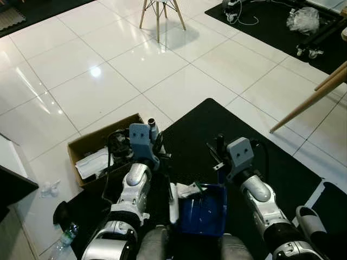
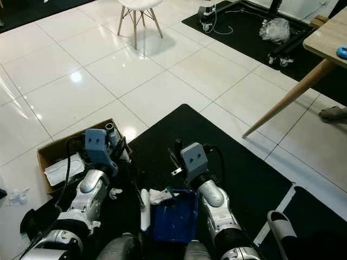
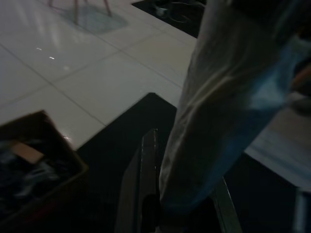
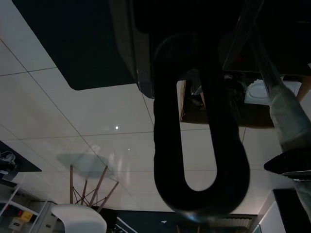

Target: Sweep floor

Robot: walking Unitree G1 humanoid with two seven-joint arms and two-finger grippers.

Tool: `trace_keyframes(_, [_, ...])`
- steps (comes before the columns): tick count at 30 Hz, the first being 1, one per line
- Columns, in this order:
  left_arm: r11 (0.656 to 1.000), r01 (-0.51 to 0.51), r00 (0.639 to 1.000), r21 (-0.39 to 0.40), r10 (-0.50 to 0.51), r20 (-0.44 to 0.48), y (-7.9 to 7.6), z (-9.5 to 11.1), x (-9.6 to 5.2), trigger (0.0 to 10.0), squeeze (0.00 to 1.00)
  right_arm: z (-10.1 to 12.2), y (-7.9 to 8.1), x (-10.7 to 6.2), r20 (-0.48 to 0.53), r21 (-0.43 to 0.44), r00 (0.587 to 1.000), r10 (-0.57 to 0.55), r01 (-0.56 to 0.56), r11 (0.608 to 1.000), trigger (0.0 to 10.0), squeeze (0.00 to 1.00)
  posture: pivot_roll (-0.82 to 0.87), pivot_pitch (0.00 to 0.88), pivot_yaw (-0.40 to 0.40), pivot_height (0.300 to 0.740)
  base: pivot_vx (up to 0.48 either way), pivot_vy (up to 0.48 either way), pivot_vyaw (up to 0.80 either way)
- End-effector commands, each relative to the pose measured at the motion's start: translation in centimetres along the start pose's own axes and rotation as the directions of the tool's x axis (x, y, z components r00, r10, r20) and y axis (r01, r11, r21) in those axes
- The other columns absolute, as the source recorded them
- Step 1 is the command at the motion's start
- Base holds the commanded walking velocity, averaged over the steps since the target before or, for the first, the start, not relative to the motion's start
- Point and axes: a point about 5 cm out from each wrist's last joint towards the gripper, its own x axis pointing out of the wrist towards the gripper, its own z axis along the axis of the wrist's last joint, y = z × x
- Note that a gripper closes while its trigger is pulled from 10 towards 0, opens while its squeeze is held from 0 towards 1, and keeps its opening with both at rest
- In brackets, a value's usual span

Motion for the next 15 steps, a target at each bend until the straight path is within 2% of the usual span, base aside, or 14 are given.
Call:
trace_keyframes(1, [0.997, 0.074, 0.997, -0.023, -0.074, 0.011, -0.8, 0.2, 0.0, 10.0, 0.00, 0.0, 0.4, 0.1, 0.011, 0.018, 1.000, 0.005, -0.005, 1.000, 10.0, 0.00, -0.06, 0.124, 0.029, 0.740, 0.000, 0.000, 0.00])
trace_keyframes(5, [0.966, 0.257, 0.966, 0.003, -0.257, -0.011, -1.3, 0.7, -0.9, 10.0, 0.00, 0.0, 0.4, 0.1, 0.010, 0.020, 1.000, 0.003, -0.003, 1.000, 10.0, 0.00, -0.06, 0.123, 0.031, 0.740, 0.000, 0.000, 0.00])
trace_keyframes(6, [0.966, 0.257, 0.966, 0.003, -0.257, -0.011, -1.3, 0.7, -0.9, 10.0, 0.00, 0.0, 0.4, 0.1, 0.010, 0.020, 1.000, 0.003, -0.003, 1.000, 10.0, 0.00, -0.06, 0.123, 0.031, 0.740, 0.000, 0.000, 0.00])
trace_keyframes(10, [0.927, 0.372, 0.928, 0.050, -0.371, -0.032, -1.2, 1.6, -2.0, 10.0, 0.00, 0.0, 0.4, 0.1, 0.011, 0.022, 1.000, 0.002, -0.002, 1.000, 10.0, 0.00, -0.05, 0.121, 0.033, 0.740, 0.000, 0.000, 0.00])
trace_keyframes(15, [0.912, 0.401, 0.916, 0.082, -0.400, -0.036, -1.0, 2.4, -2.3, 10.0, 0.00, 0.0, 0.4, 0.1, 0.012, 0.022, 1.000, 0.001, -0.001, 1.000, 10.0, 0.00, -0.05, 0.120, 0.032, 0.740, 0.000, 0.000, 0.00])
